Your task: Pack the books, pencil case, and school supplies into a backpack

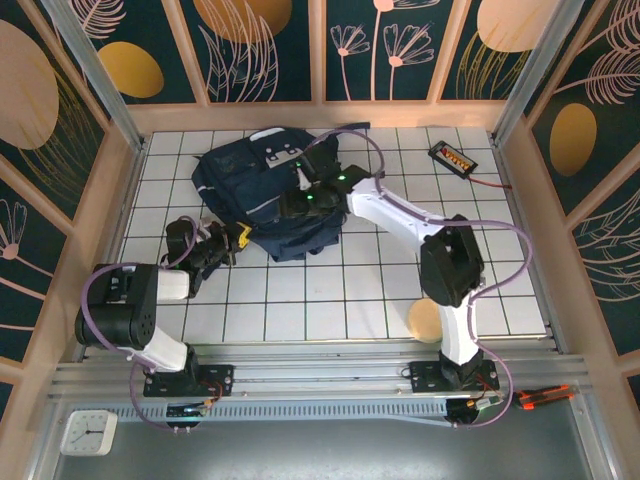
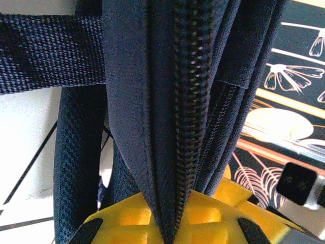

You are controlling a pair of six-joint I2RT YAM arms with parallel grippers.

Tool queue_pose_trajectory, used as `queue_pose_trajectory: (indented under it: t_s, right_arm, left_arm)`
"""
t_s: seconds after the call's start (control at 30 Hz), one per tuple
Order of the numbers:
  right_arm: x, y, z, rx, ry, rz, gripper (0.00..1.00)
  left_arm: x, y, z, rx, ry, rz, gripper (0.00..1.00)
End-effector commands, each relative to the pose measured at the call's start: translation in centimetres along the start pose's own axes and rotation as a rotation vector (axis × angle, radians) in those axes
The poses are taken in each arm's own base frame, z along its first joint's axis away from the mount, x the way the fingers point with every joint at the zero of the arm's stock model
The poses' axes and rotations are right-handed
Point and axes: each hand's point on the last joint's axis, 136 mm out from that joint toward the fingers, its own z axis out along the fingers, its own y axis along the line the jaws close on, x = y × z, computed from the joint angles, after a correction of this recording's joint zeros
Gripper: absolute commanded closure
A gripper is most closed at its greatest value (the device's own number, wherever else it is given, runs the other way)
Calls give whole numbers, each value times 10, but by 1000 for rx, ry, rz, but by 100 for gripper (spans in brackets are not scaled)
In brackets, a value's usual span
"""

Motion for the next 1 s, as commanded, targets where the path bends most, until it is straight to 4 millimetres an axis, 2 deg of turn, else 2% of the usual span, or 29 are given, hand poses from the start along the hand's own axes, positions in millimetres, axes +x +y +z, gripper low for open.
queue_pose_trajectory:
  t_s: [0.0, 0.17, 0.27, 0.73, 0.97]
  right_arm:
    - [5, 32, 16, -35, 45, 65, 39]
    - [-13, 38, 18, -22, 33, 101, 40]
    - [-16, 34, 19, 26, 43, 95, 42]
    - [-35, 21, 14, 237, -80, -114, 44]
    - [-46, 18, 13, 281, -169, -193, 51]
  left_arm:
    - [4, -51, -3, 113, 22, 133, 100]
    - [12, -79, -6, 157, 51, 202, 100]
    - [16, -100, -10, 197, 52, 236, 100]
    - [44, -179, -16, 391, 130, 284, 100]
    - [46, -201, -18, 450, 141, 284, 100]
